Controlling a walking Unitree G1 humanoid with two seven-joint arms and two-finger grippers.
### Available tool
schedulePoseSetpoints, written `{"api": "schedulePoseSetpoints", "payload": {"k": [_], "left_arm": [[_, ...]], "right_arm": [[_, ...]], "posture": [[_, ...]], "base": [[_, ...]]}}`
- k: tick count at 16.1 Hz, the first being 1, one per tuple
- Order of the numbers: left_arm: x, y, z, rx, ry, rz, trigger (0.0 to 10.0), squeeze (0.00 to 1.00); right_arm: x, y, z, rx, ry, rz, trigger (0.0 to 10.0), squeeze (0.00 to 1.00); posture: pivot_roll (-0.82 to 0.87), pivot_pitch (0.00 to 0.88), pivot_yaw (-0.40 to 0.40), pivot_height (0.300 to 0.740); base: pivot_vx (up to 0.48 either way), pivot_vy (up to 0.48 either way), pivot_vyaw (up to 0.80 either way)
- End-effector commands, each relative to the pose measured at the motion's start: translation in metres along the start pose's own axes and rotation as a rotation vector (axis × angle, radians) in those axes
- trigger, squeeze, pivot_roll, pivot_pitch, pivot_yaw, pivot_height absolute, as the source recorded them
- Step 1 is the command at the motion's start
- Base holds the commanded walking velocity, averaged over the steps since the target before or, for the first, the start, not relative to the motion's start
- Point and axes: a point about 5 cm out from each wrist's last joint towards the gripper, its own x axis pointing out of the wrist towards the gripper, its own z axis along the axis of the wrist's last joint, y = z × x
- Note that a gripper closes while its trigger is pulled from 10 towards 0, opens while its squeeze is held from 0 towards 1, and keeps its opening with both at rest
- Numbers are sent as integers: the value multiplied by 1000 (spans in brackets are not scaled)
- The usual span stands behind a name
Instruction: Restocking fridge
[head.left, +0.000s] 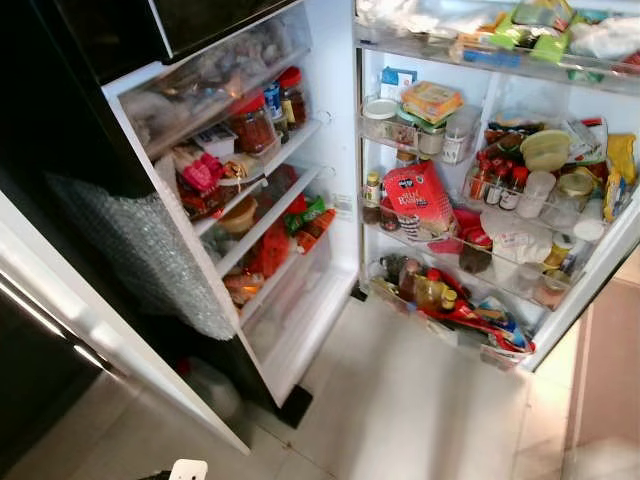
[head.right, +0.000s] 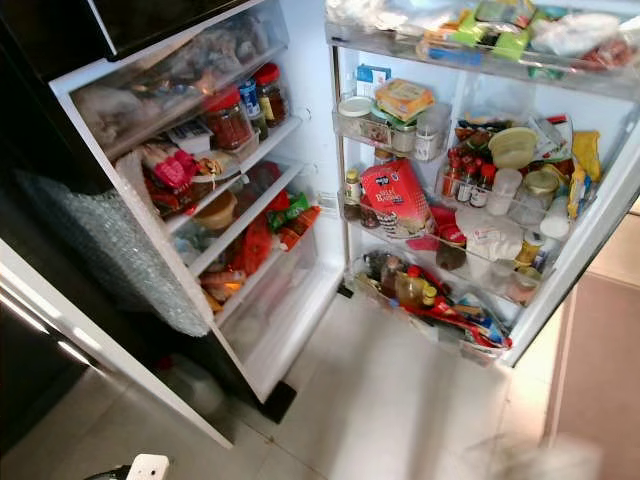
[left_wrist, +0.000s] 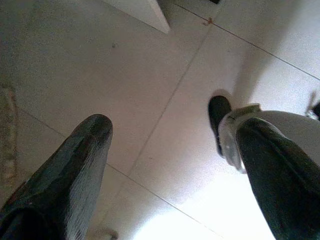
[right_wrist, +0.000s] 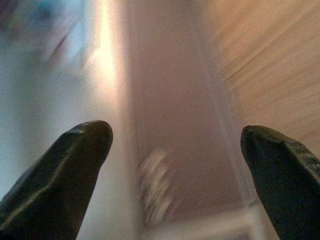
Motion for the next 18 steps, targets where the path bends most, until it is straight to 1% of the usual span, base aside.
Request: {"api": "schedulePoseSetpoints", "payload": {"k": [1,3,4,6,7,9,11,13,15,18], "left_arm": [[-1,3,-5,38,26,0,10000,0],[-1,3,-5,44,25,0,10000,0],[-1,3,-4,45,24,0,10000,0],[-1,4,-4,46,21,2,10000,0],[-1,4,-3,48,20,3,10000,0],[-1,4,-3,52,19,2,10000,0],[-1,4,-3,52,19,3,10000,0],[-1,3,-3,52,19,3,10000,0],[-1,3,-3,53,19,2,10000,0],[-1,3,-3,55,18,0,10000,0]], "right_arm": [[0,0,14,45,-79,-61,10000,0],[3,-6,30,117,-153,-132,10000,0],[3,-8,35,135,-174,-146,10000,0],[2,-11,59,242,-261,-215,10000,0],[0,-10,68,278,-284,-231,10000,0],[-4,-8,85,321,-336,-253,10000,0],[-10,-6,101,335,-401,-257,10000,0],[-15,-4,114,328,-437,-250,10000,0],[-18,-6,122,327,-455,-261,10000,0],[-19,-6,128,338,-458,-265,10000,0]], "posture": [[-124,0,104,740],[-130,0,109,740],[-128,0,109,740],[-127,0,112,740],[-126,0,114,740],[-123,0,111,740],[-121,2,110,740],[-119,2,108,740],[-121,3,108,740],[-121,6,111,740]], "base": [[0,0,0],[0,0,0],[0,0,0],[0,0,0],[0,0,0],[0,0,0],[0,0,0],[0,0,0],[0,0,0],[0,0,0]]}}
